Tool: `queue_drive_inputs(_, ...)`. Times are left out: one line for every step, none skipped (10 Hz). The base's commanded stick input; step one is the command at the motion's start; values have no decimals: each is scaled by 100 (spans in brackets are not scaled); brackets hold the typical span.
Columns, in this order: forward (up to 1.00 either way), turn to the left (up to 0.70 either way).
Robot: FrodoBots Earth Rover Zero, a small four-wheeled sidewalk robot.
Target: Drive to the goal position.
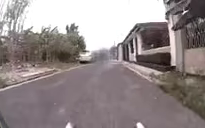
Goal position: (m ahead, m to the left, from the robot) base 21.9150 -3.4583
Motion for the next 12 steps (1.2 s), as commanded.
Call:
queue_drive_inputs(100, 0)
queue_drive_inputs(100, 0)
queue_drive_inputs(100, 0)
queue_drive_inputs(100, 0)
queue_drive_inputs(100, 0)
queue_drive_inputs(100, 0)
queue_drive_inputs(100, 0)
queue_drive_inputs(100, 0)
queue_drive_inputs(100, 0)
queue_drive_inputs(100, 0)
queue_drive_inputs(92, 0)
queue_drive_inputs(85, 0)
